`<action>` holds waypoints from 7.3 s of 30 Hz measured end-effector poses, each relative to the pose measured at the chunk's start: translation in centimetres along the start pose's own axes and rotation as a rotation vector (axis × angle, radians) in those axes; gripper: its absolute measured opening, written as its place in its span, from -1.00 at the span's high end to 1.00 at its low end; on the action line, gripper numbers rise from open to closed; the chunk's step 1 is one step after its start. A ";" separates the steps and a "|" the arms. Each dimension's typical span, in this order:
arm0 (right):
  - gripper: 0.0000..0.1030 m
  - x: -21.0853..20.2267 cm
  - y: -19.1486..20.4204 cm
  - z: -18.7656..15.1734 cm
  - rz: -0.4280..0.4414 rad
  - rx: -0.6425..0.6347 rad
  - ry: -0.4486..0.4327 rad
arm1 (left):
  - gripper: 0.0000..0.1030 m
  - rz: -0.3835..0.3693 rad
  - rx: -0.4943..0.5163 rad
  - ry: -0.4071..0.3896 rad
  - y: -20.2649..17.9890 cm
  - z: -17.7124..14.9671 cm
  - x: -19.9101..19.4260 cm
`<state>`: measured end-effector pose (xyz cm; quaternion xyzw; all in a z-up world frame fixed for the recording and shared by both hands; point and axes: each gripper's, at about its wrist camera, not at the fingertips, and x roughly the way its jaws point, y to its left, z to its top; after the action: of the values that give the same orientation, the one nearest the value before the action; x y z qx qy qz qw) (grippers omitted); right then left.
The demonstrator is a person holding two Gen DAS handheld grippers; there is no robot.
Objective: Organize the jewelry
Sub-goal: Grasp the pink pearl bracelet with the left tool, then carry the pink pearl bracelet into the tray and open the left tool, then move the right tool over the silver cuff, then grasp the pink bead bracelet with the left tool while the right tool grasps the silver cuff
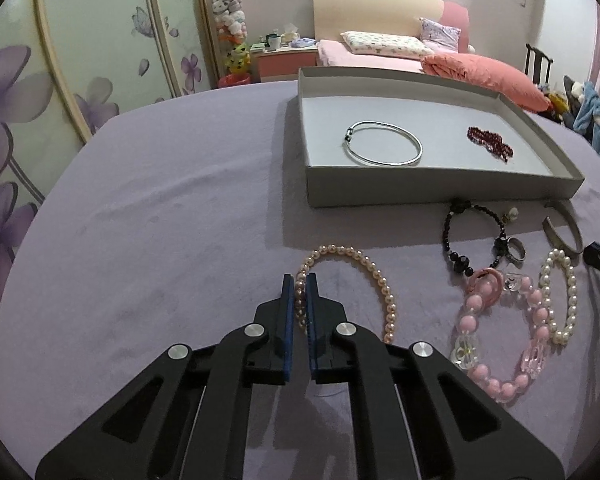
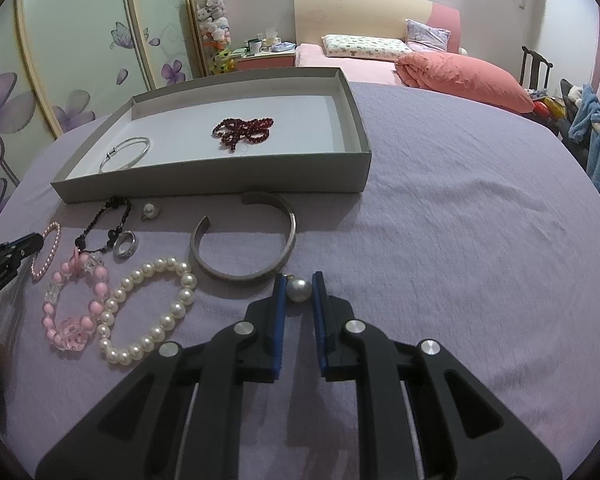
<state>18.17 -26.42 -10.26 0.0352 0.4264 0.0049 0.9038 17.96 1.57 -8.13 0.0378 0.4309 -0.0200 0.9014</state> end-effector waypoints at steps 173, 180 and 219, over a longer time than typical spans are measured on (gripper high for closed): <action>-0.24 1.9 0.5 2.1 -0.063 0.053 0.015 | -0.73 -0.294 0.219 -0.078 -7.6 -3.1 -3.4; -0.24 1.8 0.4 1.8 -0.063 0.051 0.012 | -0.59 -0.253 0.164 -0.067 -7.4 -2.4 -2.6; -0.23 0.1 0.8 -0.3 -0.061 -0.011 0.029 | 0.69 -0.110 0.128 -0.010 -3.4 -2.4 -1.0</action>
<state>18.06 -25.59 -10.46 0.0170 0.4404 -0.0195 0.8974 15.24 -1.56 -8.96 0.0715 0.4258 -0.0974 0.8967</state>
